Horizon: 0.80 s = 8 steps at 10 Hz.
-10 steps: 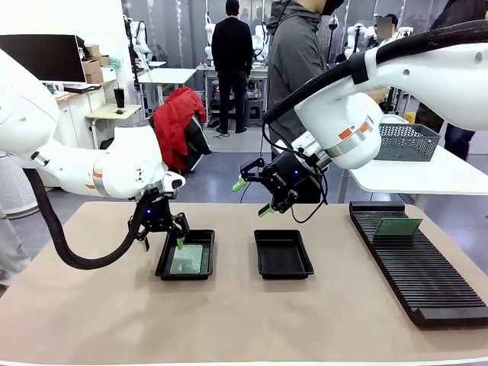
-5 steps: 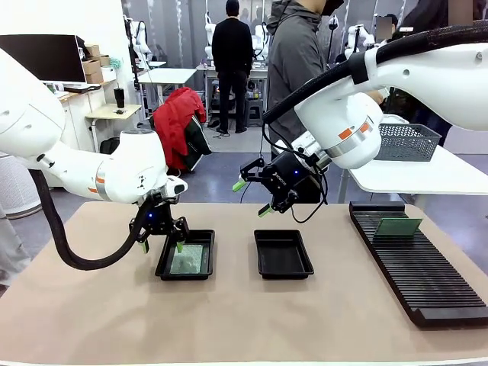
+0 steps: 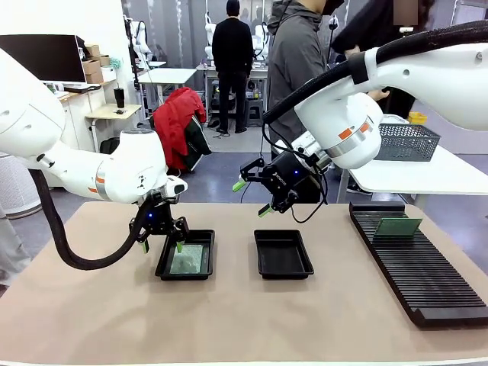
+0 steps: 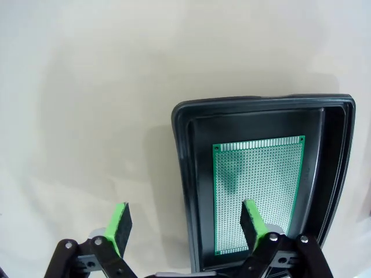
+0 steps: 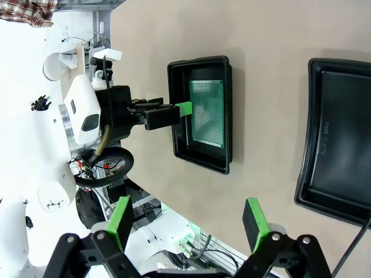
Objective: Inspect and transfer BCBs to ESD trays.
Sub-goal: Pick up the ESD tray and place it on the left side of the table.
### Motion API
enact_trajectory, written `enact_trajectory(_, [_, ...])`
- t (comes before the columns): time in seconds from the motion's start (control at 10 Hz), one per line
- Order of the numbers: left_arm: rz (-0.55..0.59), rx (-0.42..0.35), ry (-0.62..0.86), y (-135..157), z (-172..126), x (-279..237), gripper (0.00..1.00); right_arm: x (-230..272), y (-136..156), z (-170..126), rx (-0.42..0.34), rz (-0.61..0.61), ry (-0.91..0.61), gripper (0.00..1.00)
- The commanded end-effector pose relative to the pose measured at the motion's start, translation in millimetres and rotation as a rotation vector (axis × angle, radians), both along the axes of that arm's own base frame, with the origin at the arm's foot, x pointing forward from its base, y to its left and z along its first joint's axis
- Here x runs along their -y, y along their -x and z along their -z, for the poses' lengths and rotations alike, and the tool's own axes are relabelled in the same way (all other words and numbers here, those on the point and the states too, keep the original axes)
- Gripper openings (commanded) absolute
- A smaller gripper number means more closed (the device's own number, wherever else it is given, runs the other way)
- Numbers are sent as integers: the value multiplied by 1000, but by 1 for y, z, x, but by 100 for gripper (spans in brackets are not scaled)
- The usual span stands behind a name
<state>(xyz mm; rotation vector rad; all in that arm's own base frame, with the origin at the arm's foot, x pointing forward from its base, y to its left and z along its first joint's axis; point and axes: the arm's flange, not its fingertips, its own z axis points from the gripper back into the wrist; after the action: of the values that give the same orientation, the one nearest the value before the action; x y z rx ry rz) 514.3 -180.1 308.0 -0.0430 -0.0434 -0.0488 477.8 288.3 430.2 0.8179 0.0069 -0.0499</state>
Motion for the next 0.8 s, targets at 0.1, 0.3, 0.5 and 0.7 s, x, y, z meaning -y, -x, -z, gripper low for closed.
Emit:
enact_trajectory(0.1, [1,-1,2,0,0,0,100,-2,0,-2,0,5,4,100])
enact_trajectory(0.3, [-11,2,-1,0,2,-1,90,-2,0,-2,0,5,4,100])
enact_trajectory(0.5, [-20,10,5,3,3,-1,77,-2,0,-2,0,5,4,100])
enact_trajectory(0.7, [-23,22,7,5,2,1,63,-2,0,-2,0,5,4,100])
